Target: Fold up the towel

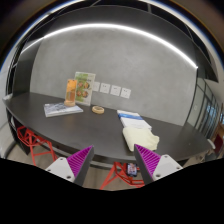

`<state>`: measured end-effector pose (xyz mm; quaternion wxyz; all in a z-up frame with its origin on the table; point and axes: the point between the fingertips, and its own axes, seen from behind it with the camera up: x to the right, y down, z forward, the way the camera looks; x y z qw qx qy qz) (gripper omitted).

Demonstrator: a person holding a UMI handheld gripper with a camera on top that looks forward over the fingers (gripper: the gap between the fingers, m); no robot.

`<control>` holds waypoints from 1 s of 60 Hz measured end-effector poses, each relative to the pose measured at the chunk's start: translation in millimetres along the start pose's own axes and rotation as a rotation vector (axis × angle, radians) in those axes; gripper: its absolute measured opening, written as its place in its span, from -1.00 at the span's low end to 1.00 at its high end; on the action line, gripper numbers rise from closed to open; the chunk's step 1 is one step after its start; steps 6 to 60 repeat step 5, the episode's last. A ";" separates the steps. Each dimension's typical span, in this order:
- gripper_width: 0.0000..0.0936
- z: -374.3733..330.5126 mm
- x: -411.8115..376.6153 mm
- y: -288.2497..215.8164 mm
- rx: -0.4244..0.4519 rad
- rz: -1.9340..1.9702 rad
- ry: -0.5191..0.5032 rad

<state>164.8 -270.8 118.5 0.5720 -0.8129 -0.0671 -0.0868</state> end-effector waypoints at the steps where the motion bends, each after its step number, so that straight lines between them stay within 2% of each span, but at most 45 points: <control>1: 0.77 4.5 2.1 -0.8 0.006 0.015 -0.016; 5: 0.76 27.6 21.2 -3.0 0.031 0.070 -0.039; 60: 0.76 27.6 21.2 -3.0 0.031 0.070 -0.039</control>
